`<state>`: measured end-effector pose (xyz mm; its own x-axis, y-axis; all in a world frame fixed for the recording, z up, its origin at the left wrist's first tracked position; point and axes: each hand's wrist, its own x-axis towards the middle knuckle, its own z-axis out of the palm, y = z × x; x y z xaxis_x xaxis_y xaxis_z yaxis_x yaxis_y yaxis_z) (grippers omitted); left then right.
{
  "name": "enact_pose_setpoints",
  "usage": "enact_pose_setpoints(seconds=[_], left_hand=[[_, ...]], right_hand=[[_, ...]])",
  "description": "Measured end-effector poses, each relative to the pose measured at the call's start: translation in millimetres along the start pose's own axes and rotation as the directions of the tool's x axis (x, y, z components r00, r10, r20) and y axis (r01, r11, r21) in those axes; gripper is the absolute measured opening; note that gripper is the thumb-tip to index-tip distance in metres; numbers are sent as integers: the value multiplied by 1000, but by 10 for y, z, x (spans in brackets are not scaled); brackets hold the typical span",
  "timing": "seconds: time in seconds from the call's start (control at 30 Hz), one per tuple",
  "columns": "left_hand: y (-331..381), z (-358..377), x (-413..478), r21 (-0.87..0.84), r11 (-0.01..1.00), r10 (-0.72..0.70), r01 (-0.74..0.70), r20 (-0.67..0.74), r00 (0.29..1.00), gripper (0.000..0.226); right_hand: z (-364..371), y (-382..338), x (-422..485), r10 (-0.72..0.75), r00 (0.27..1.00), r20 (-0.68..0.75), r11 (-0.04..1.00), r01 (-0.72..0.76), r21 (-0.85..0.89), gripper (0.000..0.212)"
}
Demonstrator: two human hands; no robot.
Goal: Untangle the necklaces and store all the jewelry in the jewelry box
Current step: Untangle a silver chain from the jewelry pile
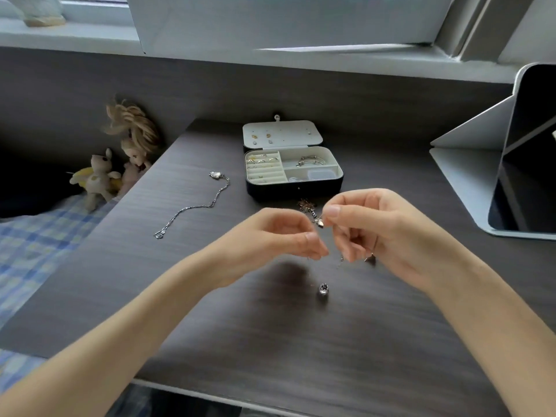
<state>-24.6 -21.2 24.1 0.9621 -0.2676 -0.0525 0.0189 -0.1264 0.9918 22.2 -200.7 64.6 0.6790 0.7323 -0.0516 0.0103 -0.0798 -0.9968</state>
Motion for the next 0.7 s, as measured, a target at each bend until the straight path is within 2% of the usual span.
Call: enact_pose_setpoints(seconds=[0.1,0.23,0.37,0.43,0.53,0.57,0.63,0.7], left_hand=[[10,-2,-22,-44,998,40,-43,-61,997,17],[55,-35,-57,-115,990,67,-84,-150,987,14],[115,-126,-170,-69,993,83,-94,-148,985,15],[130,-233,-263,-13,997,79,-82,-159,984,14],[139,-477,-426,151,988,58,-22,-241,969,13],[133,-586,-481,215,977,53,10,-285,957,16],[96,-835,-585,353,934,72,62,-353,933,37],[64,-1078,-645,453,883,78,118,-391,917,40]], right_hand=[[-33,-41,-31,-1,1000,2,999,1,41,16],[-89,-74,-55,-5,999,34,998,3,66,18],[-129,-78,-68,-29,991,130,998,21,63,21],[-127,-74,-53,-15,988,151,1000,14,12,26],[-63,-94,8,50,991,121,991,-34,-129,16],[-24,-103,32,74,992,106,982,-54,-182,16],[80,-93,94,106,991,76,960,-82,-268,17],[227,-52,169,117,992,50,937,-94,-337,15]])
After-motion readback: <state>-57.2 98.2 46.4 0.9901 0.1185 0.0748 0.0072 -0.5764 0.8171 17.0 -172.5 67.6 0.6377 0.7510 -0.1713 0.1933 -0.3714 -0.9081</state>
